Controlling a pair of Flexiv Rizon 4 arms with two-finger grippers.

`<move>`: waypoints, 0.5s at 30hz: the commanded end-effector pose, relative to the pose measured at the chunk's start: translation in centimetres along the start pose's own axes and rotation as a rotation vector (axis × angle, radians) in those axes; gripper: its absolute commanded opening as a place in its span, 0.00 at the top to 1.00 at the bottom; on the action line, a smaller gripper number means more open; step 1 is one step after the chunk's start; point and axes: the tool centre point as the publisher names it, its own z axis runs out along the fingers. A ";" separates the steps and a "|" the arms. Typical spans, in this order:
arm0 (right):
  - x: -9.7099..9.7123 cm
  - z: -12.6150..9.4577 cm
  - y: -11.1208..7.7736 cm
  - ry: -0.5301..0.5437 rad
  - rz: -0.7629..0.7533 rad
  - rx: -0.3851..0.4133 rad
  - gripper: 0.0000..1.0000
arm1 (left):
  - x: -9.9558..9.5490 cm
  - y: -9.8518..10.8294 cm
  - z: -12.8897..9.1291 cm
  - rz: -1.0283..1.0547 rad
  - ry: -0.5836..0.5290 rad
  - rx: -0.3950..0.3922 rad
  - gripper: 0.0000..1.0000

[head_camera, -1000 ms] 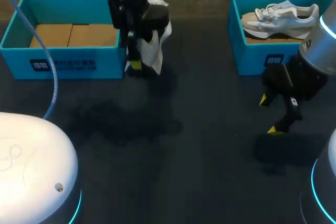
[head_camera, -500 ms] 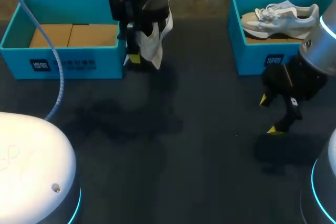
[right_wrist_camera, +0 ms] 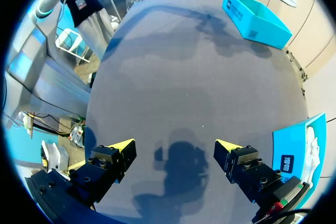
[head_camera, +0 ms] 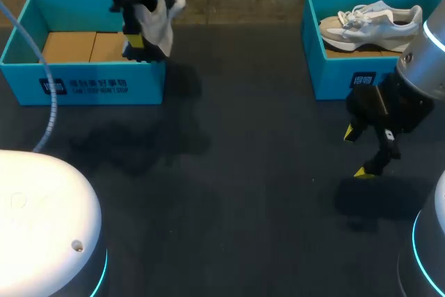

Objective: Take the shoe out of the shoebox, open the shoe tongue, remove and reinsert the insole, then place the shoe into the shoebox

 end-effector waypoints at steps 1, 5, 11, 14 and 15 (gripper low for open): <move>0.0 0.1 0.0 0.000 0.000 0.001 0.00 | -1.1 3.5 -1.1 -0.022 0.001 0.003 1.00; 0.0 0.1 0.0 0.000 0.000 0.001 0.00 | -2.4 6.1 -2.2 0.027 0.017 -0.022 1.00; 0.0 0.1 0.0 0.000 0.000 0.001 0.00 | -3.7 9.1 -3.9 0.064 0.011 -0.016 1.00; 0.0 0.1 0.0 0.000 0.000 0.001 0.00 | -3.7 9.1 -3.9 0.064 0.011 -0.016 1.00; 0.0 0.1 0.0 0.000 0.000 0.001 0.00 | -3.7 9.1 -3.9 0.064 0.011 -0.016 1.00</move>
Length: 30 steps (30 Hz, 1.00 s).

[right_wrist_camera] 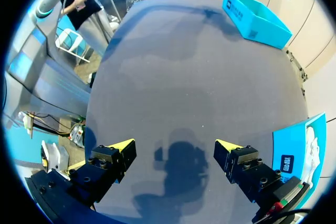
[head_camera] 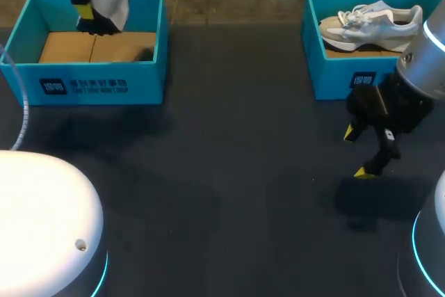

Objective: Take the shoe out of the shoebox, open the shoe tongue, remove and reinsert the insole, then place the shoe into the shoebox

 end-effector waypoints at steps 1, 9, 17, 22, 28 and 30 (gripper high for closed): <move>0.0 0.1 0.0 0.000 0.000 0.001 0.00 | -0.1 0.0 -0.2 0.002 0.002 -0.001 1.00; 0.0 0.1 0.0 0.000 0.000 0.001 0.00 | -0.1 0.0 -0.2 0.002 0.002 -0.001 1.00; 0.0 0.1 0.0 0.000 0.000 0.001 0.00 | -5.4 5.6 1.2 -0.004 0.038 -0.037 1.00; 0.0 0.1 0.0 0.000 0.000 0.001 0.00 | -7.9 8.5 1.2 -0.017 0.051 -0.053 1.00; 0.0 0.1 0.0 0.000 0.000 0.001 0.00 | -10.0 12.5 0.7 -0.032 0.086 0.022 1.00; 0.0 0.1 0.0 0.000 0.000 0.001 0.00 | -10.6 13.6 0.6 -0.023 0.087 0.006 1.00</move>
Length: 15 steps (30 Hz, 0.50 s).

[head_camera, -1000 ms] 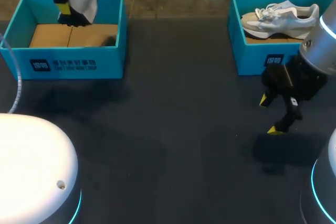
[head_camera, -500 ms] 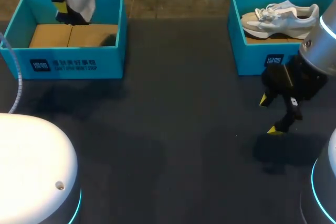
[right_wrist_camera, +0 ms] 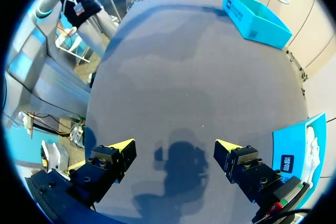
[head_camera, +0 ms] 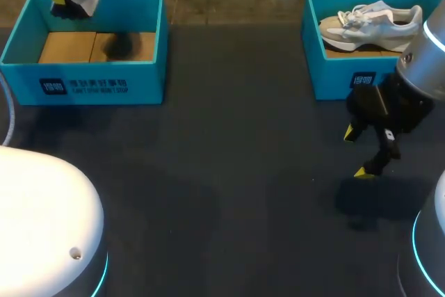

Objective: Take the shoe out of the shoebox, open the shoe tongue, remove and reinsert the insole, then place the shoe into the shoebox

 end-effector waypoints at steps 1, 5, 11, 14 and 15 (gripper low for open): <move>0.0 0.1 0.0 0.000 0.000 0.001 0.00 | -2.3 3.3 -0.6 0.024 0.078 0.028 1.00; 0.0 0.1 0.0 0.000 0.000 0.001 0.00 | -3.0 5.3 -1.0 0.119 0.075 0.015 1.00; 0.0 0.1 0.0 0.000 0.000 0.001 0.00 | -2.8 8.2 -0.7 0.510 0.044 -0.116 1.00; 0.0 0.1 0.0 0.000 0.000 0.001 0.00 | -1.9 9.2 -0.7 0.754 0.007 -0.198 1.00; 0.0 0.1 0.0 0.000 0.000 0.001 0.00 | -1.4 10.2 -0.7 0.875 0.010 -0.239 1.00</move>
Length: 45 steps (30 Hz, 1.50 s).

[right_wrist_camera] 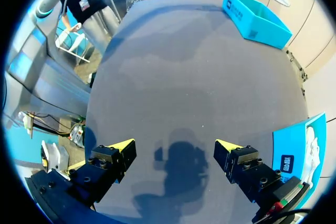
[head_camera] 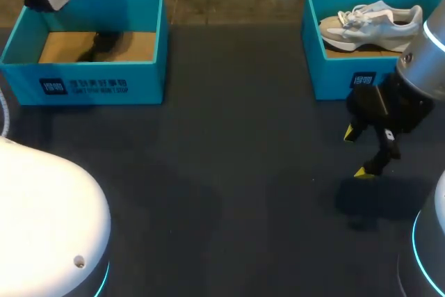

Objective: Take the shoe out of the shoebox, open the shoe tongue, remove and reinsert the insole, then place the shoe into the shoebox

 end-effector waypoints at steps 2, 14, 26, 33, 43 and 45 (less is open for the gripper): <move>0.0 0.1 0.0 0.000 0.000 0.001 0.00 | 1.8 1.5 0.0 0.533 -0.039 -0.197 1.00; 0.0 0.1 0.0 0.000 0.000 0.001 0.00 | 1.0 1.2 -0.2 0.661 -0.050 -0.261 1.00; 0.0 0.1 0.0 0.000 0.000 0.001 0.00 | -0.3 2.9 -1.1 1.031 0.022 -0.237 1.00; 0.0 0.1 0.0 0.000 0.000 0.001 0.00 | -0.6 3.1 -1.0 1.030 0.005 -0.249 1.00; 0.0 0.1 0.0 0.000 0.000 0.001 0.00 | -4.3 6.8 1.7 1.010 -0.016 -0.311 1.00; 0.0 0.1 0.0 0.000 0.000 0.001 0.00 | -4.7 7.0 2.6 1.006 -0.005 -0.324 1.00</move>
